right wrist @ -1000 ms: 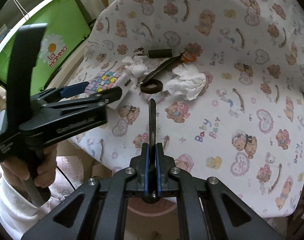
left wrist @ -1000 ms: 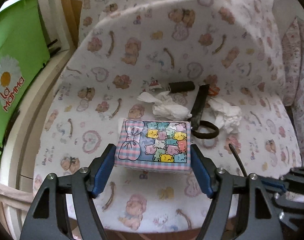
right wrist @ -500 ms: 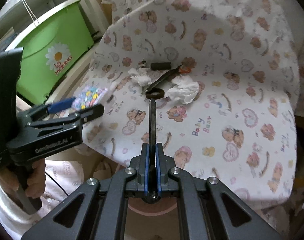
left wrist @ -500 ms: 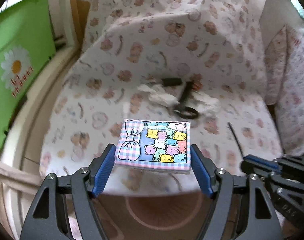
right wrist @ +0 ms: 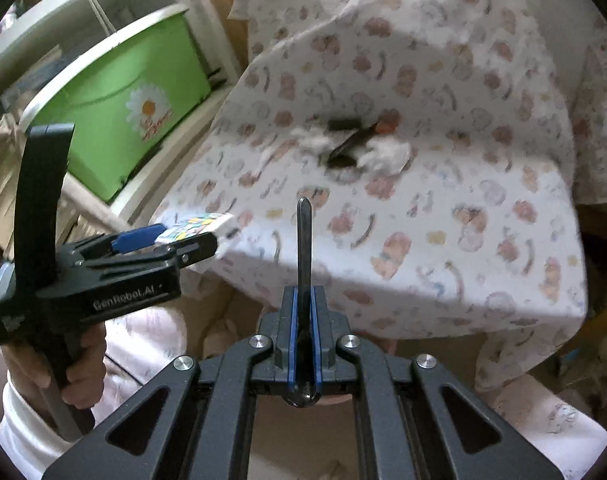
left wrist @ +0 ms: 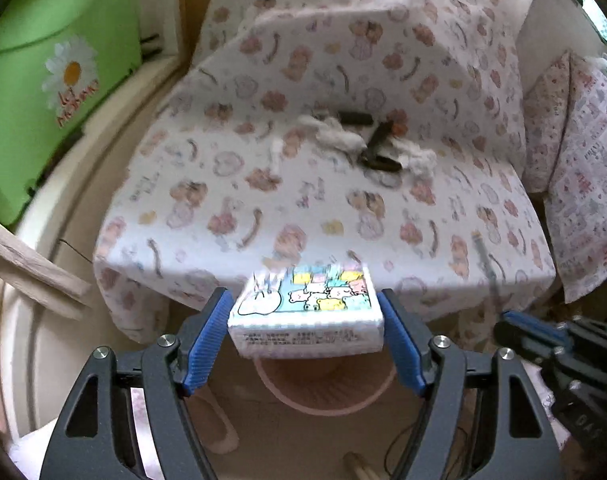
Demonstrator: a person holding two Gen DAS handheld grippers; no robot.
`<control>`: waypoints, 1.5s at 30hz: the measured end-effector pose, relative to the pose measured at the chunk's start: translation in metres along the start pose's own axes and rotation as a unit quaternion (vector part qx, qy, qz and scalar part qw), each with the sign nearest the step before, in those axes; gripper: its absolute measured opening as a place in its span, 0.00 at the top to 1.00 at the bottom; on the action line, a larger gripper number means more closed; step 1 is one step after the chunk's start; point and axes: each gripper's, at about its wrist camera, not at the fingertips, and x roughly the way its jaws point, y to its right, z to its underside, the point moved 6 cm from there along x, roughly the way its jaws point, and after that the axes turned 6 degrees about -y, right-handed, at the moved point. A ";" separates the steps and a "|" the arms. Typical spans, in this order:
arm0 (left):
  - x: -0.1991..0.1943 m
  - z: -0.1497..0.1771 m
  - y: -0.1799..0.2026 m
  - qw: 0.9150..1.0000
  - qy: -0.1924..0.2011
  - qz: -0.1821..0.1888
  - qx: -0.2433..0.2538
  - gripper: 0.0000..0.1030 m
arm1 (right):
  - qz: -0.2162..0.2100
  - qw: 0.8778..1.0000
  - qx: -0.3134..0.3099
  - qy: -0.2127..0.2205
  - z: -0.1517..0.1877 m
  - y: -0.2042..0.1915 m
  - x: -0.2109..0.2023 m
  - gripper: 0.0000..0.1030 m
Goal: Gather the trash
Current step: 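Carry the tissue pack with the left tool down over the pink wastebasket, then open the left tool to drop the tissue pack into the wastebasket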
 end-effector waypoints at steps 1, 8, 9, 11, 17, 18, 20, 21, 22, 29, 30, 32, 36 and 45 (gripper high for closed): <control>0.002 0.002 0.002 1.000 -0.003 -0.003 0.004 0.30 | -0.018 1.000 0.008 -0.008 0.003 0.001 0.006 0.93; 0.031 0.018 0.000 0.998 -0.067 -0.009 -0.002 0.30 | 0.009 0.998 -0.020 -0.059 0.025 0.004 0.037 0.93; 0.034 0.019 0.000 0.997 -0.073 -0.005 -0.003 0.30 | -0.001 0.998 -0.017 -0.068 0.028 0.005 0.040 0.93; 0.041 0.021 0.000 0.997 -0.082 -0.002 -0.008 0.30 | -0.025 0.996 -0.005 -0.087 0.032 0.006 0.047 0.93; 0.067 0.032 -0.003 0.995 -0.092 -0.049 0.008 0.30 | -0.014 0.992 -0.007 -0.127 0.045 0.006 0.079 0.93; 0.073 0.034 -0.003 0.994 -0.097 -0.043 0.006 0.30 | -0.015 0.991 -0.002 -0.132 0.047 0.008 0.085 0.93; 0.083 0.037 -0.002 0.994 -0.108 -0.030 0.001 0.30 | -0.009 0.989 0.013 -0.146 0.051 0.013 0.100 0.93; 0.089 0.039 -0.002 0.993 -0.113 -0.029 -0.001 0.30 | 0.000 0.988 0.020 -0.153 0.053 0.016 0.107 0.93; 0.095 0.040 -0.002 0.993 -0.117 -0.031 -0.002 0.30 | 0.009 0.987 0.032 -0.157 0.053 0.021 0.113 0.93; 0.127 0.060 -0.001 0.981 -0.189 -0.036 -0.022 0.30 | 0.034 0.980 0.074 -0.182 0.064 0.041 0.147 0.93; 0.130 0.063 0.002 0.981 -0.190 -0.037 -0.022 0.30 | 0.039 0.978 0.076 -0.190 0.067 0.044 0.152 0.93; 0.135 0.066 0.003 0.980 -0.194 -0.034 -0.024 0.30 | 0.044 0.975 0.083 -0.201 0.073 0.049 0.162 0.93; 0.149 0.069 -0.001 0.978 -0.204 -0.039 -0.033 0.30 | 0.043 0.971 0.108 -0.208 0.078 0.060 0.177 0.93; 0.169 0.079 -0.011 0.972 -0.225 -0.057 -0.039 0.20 | 0.063 0.967 0.117 -0.216 0.087 0.065 0.195 0.88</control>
